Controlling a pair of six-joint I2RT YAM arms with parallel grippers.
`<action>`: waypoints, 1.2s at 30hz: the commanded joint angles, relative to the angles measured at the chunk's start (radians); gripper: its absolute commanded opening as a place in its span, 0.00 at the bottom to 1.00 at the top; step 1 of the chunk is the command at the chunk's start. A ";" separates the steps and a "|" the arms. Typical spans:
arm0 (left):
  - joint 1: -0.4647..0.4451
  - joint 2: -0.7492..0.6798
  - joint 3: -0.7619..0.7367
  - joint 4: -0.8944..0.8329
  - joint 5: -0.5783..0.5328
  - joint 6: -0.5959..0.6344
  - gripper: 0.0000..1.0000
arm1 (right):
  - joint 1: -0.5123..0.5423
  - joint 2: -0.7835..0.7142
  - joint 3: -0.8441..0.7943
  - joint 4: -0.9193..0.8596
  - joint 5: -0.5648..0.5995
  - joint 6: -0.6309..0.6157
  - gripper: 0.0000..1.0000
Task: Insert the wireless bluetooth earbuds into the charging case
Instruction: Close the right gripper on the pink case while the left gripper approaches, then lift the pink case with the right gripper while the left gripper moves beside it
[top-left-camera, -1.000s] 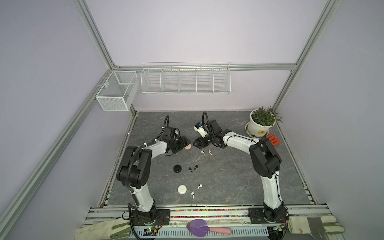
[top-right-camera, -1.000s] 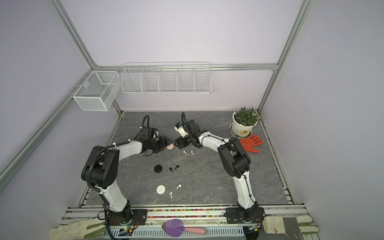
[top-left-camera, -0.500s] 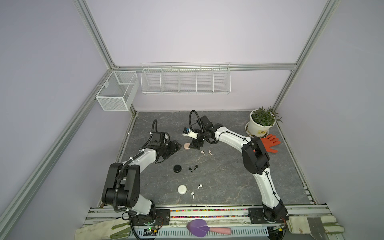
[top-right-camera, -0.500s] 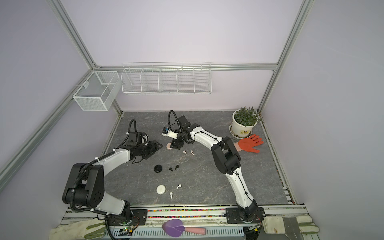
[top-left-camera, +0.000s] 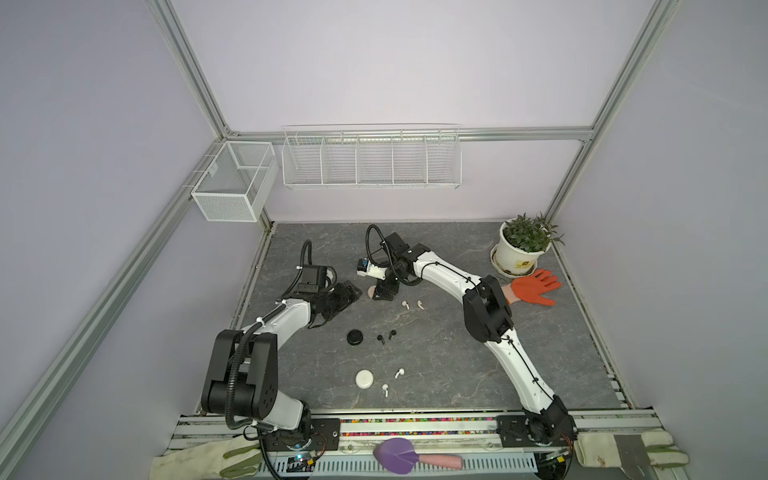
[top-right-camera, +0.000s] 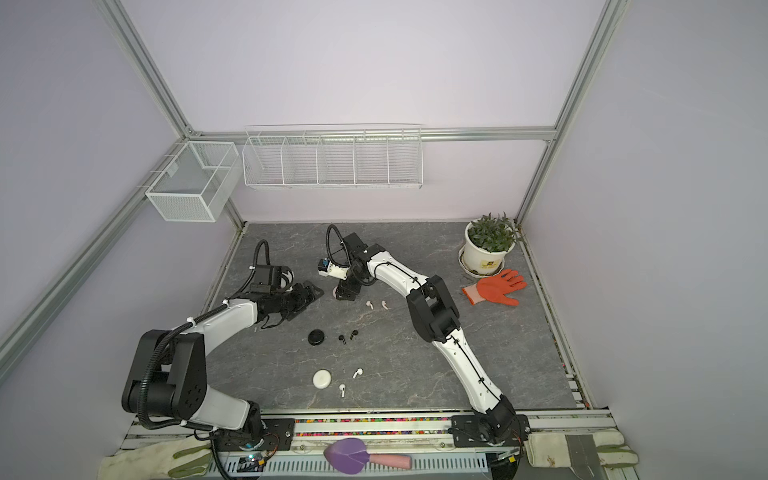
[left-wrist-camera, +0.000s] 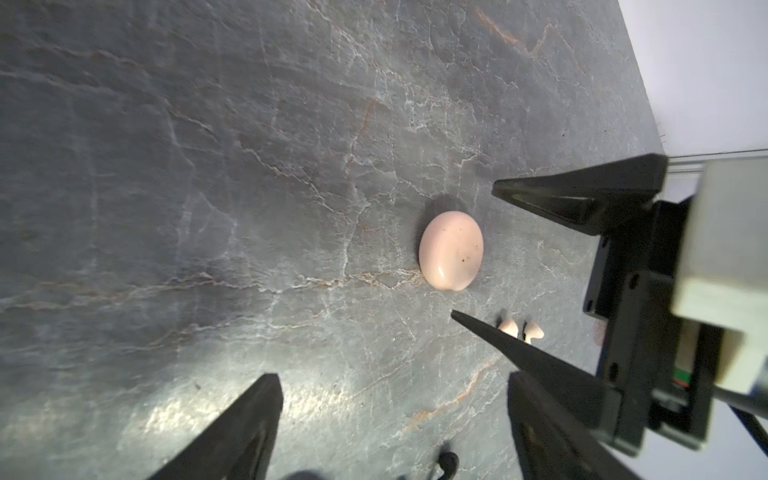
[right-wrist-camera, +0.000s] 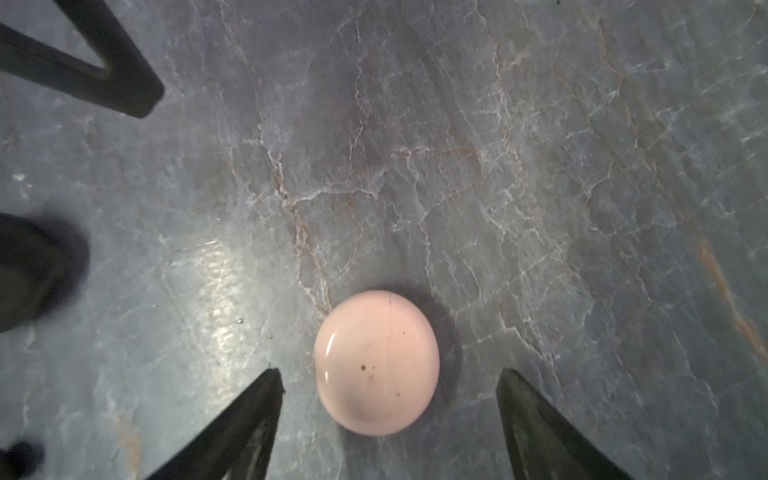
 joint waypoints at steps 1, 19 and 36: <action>0.009 -0.025 -0.014 -0.020 -0.008 0.007 0.86 | 0.011 0.034 0.048 -0.085 0.018 -0.040 0.81; 0.019 -0.022 -0.023 -0.016 -0.009 0.014 0.86 | 0.024 0.057 0.053 -0.061 0.021 -0.011 0.67; 0.023 -0.051 -0.021 -0.043 -0.026 0.026 0.86 | 0.032 0.067 0.082 -0.088 0.028 0.003 0.55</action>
